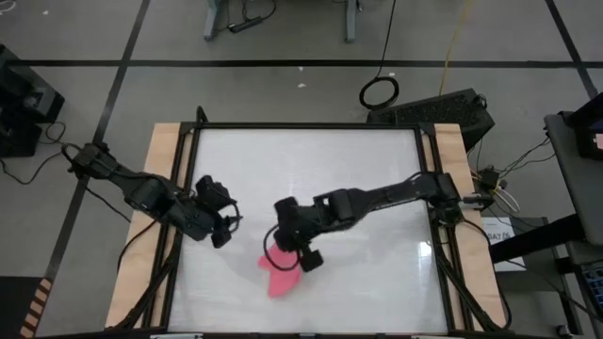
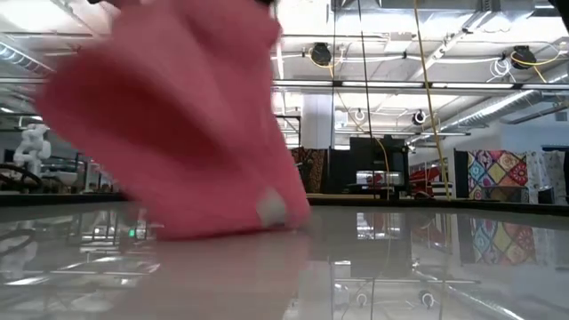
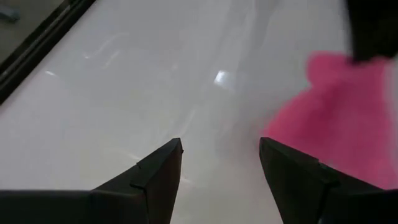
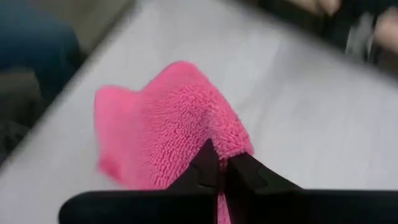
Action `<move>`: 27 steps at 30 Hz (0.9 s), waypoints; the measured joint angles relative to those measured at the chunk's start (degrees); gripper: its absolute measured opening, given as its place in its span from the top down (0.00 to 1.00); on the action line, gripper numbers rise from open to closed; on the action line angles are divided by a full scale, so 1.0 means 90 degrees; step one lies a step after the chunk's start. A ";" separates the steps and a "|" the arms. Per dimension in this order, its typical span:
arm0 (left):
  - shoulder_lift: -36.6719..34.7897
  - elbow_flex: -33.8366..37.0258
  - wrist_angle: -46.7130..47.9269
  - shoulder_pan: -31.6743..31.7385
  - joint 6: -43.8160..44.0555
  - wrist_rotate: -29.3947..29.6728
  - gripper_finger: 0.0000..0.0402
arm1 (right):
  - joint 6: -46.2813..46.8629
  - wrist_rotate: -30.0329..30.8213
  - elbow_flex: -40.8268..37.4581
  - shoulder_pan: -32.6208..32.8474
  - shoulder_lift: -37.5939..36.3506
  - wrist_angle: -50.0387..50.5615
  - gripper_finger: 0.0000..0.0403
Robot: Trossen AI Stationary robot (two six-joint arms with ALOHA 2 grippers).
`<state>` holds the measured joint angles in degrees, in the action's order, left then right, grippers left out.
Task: Roll towel
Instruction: Fold the pink towel
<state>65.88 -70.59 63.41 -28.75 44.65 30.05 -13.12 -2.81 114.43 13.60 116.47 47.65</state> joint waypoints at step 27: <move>0.3778 0.0010 -0.3844 -0.0688 -0.1716 0.0048 0.44 | 0.0752 0.1536 -0.2681 -0.0544 -0.0235 -0.0043 0.34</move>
<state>99.88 -70.50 28.81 -34.95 29.20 30.48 -6.35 11.01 90.30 8.70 114.36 47.26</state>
